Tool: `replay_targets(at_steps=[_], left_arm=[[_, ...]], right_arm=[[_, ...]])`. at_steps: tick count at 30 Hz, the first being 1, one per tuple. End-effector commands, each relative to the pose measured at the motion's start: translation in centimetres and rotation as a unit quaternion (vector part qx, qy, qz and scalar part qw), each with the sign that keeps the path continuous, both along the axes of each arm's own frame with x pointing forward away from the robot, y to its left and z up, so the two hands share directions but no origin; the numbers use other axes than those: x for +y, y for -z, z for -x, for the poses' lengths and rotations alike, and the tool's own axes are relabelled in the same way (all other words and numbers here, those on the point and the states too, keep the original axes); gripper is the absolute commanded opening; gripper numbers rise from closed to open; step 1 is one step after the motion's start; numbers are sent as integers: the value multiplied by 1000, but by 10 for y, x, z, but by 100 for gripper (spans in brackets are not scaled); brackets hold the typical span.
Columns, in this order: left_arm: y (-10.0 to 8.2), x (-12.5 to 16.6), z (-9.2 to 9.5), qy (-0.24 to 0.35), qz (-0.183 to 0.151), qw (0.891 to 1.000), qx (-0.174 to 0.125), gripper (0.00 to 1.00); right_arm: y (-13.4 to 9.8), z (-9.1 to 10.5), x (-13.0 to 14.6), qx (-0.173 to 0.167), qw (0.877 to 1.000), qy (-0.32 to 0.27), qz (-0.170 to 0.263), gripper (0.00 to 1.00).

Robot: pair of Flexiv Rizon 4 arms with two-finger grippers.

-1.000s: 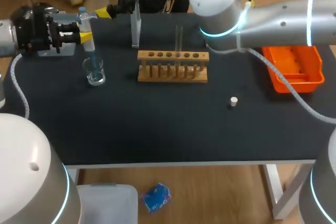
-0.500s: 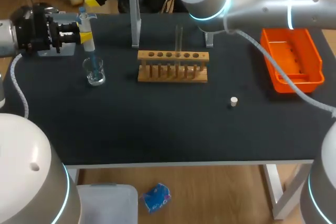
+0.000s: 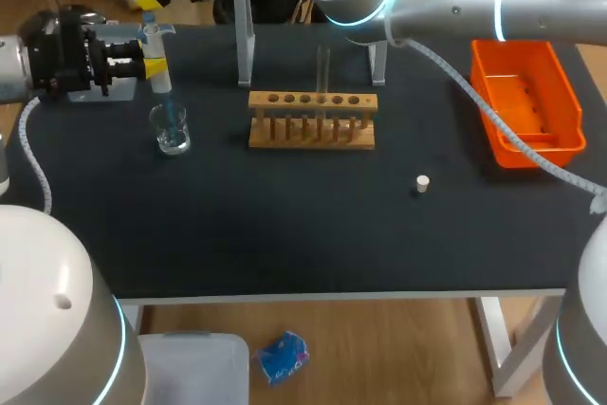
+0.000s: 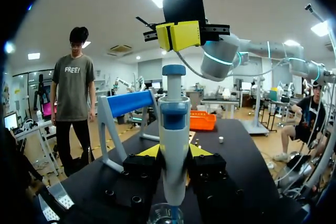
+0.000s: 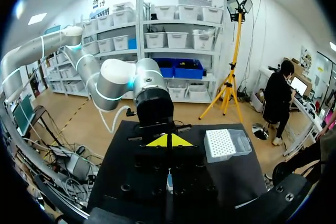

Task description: Invert the test tube, pick up the pipette, mount the tip to pipette, aspirate from beaker and dispense into the tube, eject the tip, return the pipette, and cap with the stopper.

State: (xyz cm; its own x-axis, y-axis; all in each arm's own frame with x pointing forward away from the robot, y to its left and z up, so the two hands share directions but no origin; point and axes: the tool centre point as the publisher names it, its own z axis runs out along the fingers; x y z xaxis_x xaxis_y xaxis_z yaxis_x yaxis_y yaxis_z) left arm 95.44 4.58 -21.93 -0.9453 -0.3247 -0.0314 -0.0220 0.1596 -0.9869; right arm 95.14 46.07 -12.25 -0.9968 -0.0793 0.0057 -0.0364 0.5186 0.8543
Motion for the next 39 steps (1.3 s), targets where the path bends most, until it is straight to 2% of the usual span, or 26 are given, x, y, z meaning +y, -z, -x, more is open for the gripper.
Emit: replay_targets(at_steps=[1, 16, 39], left_arm=[[0, 0, 0, 0, 0, 1000, 0, 0], [0, 0, 0, 0, 0, 1000, 0, 0], [0, 0, 0, 0, 0, 1000, 0, 0]], right_arm=[[0, -3, 3, 2, 1000, -2, 12, 0], [8, -3, -5, 13, 1000, 6, 15, 0], [20, -4, -1, 24, 999, -1, 30, 0]])
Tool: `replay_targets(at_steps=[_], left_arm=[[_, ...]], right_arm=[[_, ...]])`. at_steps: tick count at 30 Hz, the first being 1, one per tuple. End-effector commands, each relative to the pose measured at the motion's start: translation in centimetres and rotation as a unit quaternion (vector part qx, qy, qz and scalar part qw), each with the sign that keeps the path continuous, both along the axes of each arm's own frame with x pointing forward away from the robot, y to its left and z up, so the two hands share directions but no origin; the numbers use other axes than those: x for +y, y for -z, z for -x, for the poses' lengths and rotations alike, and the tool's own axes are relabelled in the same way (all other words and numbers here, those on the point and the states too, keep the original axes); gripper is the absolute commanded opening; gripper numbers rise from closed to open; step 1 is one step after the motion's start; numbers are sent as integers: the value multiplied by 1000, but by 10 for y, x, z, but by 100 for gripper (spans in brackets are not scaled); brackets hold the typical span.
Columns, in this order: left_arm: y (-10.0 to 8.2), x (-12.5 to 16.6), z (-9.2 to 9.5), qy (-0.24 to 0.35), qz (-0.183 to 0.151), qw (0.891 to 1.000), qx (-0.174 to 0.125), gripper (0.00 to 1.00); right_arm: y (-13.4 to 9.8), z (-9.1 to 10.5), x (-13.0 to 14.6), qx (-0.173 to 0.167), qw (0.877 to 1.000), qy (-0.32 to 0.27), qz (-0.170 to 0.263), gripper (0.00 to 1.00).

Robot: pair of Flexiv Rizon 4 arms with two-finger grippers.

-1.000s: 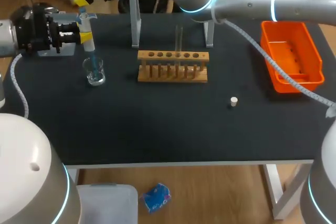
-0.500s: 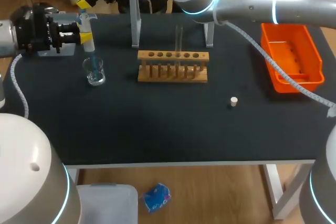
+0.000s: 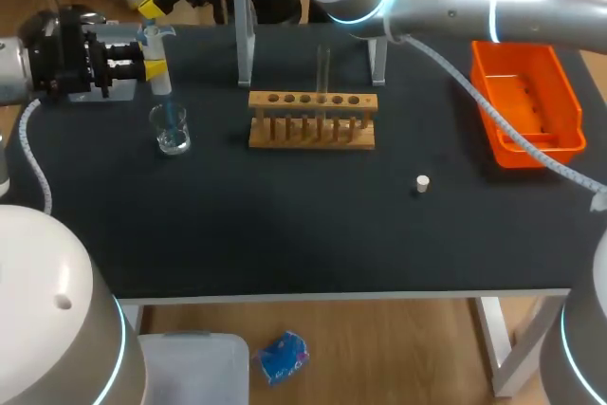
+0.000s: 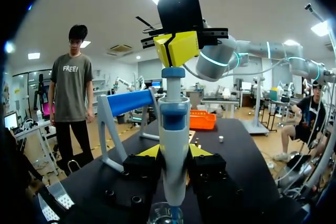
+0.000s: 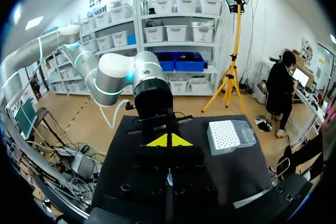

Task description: Invert the test tube, pick up the pipette, mount the tip to pipette, aspirate from beaker and dispense into the tube, eject the tip, return the pipette, and cap with the stopper.

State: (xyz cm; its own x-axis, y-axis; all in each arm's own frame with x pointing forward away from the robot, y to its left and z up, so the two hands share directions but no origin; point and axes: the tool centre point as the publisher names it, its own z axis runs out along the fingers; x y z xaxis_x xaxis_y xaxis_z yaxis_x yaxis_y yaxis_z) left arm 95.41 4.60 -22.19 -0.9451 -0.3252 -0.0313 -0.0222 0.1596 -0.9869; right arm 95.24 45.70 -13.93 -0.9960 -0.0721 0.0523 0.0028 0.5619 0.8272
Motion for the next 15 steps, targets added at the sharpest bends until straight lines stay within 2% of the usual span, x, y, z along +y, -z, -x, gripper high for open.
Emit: replay_targets(at_steps=[1, 15], left_arm=[[-2, 0, -1, 1, 0, 1000, 0, 0], [-2, 0, -1, 1, 0, 1000, 0, 0]], right_arm=[[4, -3, 3, 3, 1000, -4, 5, 0], [17, -3, 1, 14, 1000, -4, 16, 0]])
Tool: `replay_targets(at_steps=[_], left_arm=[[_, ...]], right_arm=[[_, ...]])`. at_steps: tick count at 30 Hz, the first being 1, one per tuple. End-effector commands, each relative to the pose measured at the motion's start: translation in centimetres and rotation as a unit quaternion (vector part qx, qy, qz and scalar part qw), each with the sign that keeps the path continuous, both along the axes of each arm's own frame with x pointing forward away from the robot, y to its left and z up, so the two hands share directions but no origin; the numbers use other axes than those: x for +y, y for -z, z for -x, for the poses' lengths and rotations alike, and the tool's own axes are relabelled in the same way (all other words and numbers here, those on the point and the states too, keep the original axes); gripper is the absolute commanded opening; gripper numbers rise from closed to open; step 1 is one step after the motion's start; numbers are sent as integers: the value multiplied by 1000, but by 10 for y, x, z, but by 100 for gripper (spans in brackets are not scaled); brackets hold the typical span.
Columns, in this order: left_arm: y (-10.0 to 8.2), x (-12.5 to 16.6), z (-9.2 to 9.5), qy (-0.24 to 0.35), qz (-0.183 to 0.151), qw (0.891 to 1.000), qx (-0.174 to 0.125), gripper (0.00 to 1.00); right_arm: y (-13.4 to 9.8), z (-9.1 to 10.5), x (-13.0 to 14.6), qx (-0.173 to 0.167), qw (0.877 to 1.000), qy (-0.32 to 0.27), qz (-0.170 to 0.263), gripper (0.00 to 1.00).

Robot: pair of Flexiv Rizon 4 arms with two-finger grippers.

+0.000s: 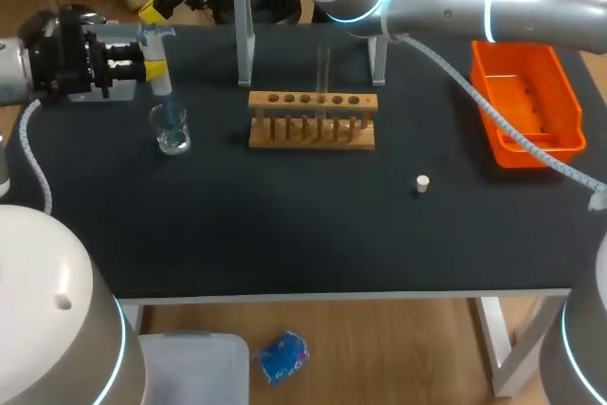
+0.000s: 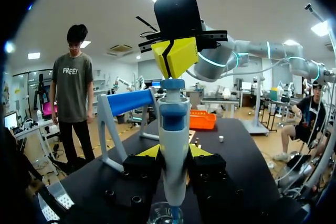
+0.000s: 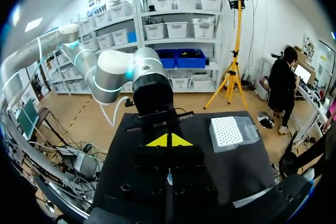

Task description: Invert the test tube, pick up the pipette, mount the tip to pipette, aspirate from beaker and dispense into the tube, eject the tip, return the pipette, and cap with the stopper.

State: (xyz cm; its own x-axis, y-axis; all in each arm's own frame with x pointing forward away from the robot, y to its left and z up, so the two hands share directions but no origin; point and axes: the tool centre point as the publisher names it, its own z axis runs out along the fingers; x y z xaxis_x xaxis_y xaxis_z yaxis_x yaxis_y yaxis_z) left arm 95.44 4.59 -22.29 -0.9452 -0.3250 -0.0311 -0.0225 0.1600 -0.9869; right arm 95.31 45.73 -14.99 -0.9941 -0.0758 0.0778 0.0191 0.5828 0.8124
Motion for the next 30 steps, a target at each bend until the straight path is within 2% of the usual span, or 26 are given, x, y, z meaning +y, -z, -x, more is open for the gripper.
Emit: replay_targets(at_steps=[1, 12, 19, 20, 21, 22, 27, 30], left_arm=[[-3, 0, 0, 0, 0, 1000, -1, 0], [-3, 0, 0, 0, 0, 1000, -1, 0], [-3, 0, 0, 0, 0, 1000, -1, 0], [-3, 0, 0, 0, 0, 1000, -1, 0], [-3, 0, 0, 0, 0, 1000, -1, 0], [-3, 0, 0, 0, 0, 1000, -1, 0], [-3, 0, 0, 0, 0, 1000, -1, 0], [-3, 0, 0, 0, 0, 1000, -1, 0]], right_arm=[[7, -2, 0, 4, 1000, -1, 4, 0], [14, -1, 1, 11, 1000, -4, 10, 0], [-10, -5, -3, -10, 1000, 4, -16, 0], [-13, -5, -4, -13, 1000, 5, -22, 27], [-17, -5, -6, -19, 999, 7, -27, 79], [-21, -5, -7, -23, 999, 9, -33, 100], [-37, -4, -24, -40, 997, 5, -59, 100], [-44, -5, -45, -52, 996, 8, -69, 100]])
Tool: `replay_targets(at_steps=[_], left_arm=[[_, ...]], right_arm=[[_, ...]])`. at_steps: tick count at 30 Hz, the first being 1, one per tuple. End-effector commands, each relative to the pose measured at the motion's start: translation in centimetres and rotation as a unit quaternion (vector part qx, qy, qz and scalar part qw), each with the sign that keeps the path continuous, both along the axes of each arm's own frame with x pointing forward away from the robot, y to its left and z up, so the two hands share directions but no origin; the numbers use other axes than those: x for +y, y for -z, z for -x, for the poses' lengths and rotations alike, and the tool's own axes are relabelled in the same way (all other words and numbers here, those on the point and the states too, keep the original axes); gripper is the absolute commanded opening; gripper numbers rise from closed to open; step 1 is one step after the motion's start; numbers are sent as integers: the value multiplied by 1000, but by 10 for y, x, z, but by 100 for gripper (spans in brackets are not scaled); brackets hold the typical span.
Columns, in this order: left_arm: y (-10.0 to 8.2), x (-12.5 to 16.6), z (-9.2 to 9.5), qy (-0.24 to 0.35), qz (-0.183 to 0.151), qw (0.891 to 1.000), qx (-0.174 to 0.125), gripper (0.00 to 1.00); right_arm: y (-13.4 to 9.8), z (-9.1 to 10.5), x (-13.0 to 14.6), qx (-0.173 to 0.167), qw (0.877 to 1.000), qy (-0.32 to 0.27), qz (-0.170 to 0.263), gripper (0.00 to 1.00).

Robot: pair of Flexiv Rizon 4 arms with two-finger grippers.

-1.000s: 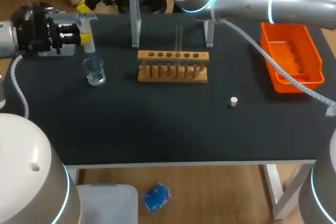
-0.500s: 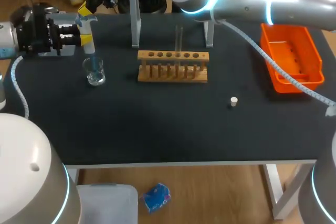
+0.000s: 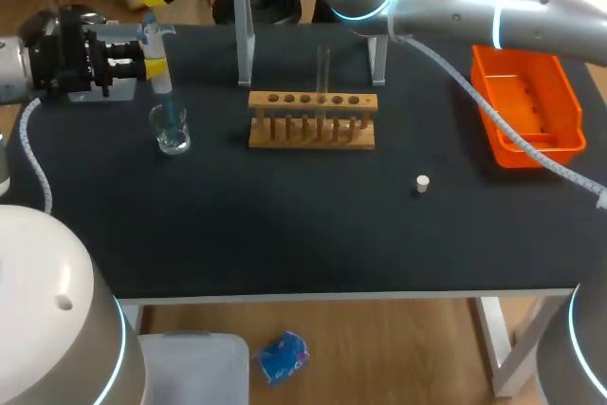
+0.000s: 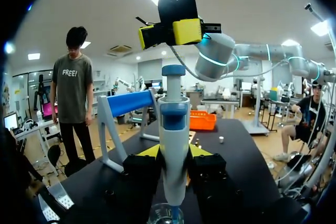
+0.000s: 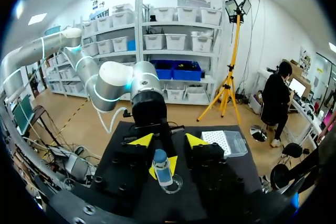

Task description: Invert the test tube, pick up the pipette, mount the tip to pipette, aspirate from beaker and dispense into the tube, eject the tip, return the pipette, and cap with the stopper.

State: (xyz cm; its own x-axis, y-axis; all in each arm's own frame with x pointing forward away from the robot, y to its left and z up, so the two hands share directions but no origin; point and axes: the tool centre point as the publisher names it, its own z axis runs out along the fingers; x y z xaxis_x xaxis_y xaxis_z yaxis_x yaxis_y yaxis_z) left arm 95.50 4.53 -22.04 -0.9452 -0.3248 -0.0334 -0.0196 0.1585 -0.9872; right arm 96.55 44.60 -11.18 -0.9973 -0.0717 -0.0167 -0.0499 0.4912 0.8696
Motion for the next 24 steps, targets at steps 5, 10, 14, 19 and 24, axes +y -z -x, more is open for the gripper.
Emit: replay_targets(at_steps=[5, 10, 14, 19, 24], left_arm=[[-1, 0, 0, 0, -1, 1000, 1, 0], [-1, 0, 0, 0, -1, 1000, 1, 0], [-1, 0, 0, 0, -1, 1000, 1, 0], [-1, 0, 0, 0, -1, 1000, 1, 0], [-1, 0, 0, 0, -1, 1000, 1, 0]], right_arm=[[-18, 7, -79, -23, 999, 9, -28, 100], [-33, 1, -137, -45, 998, 12, -37, 100], [-39, -4, -193, -56, 997, 31, -48, 100], [-34, -11, -266, -66, 994, 62, -67, 100], [-21, -7, -324, -68, 990, 83, -90, 100]])
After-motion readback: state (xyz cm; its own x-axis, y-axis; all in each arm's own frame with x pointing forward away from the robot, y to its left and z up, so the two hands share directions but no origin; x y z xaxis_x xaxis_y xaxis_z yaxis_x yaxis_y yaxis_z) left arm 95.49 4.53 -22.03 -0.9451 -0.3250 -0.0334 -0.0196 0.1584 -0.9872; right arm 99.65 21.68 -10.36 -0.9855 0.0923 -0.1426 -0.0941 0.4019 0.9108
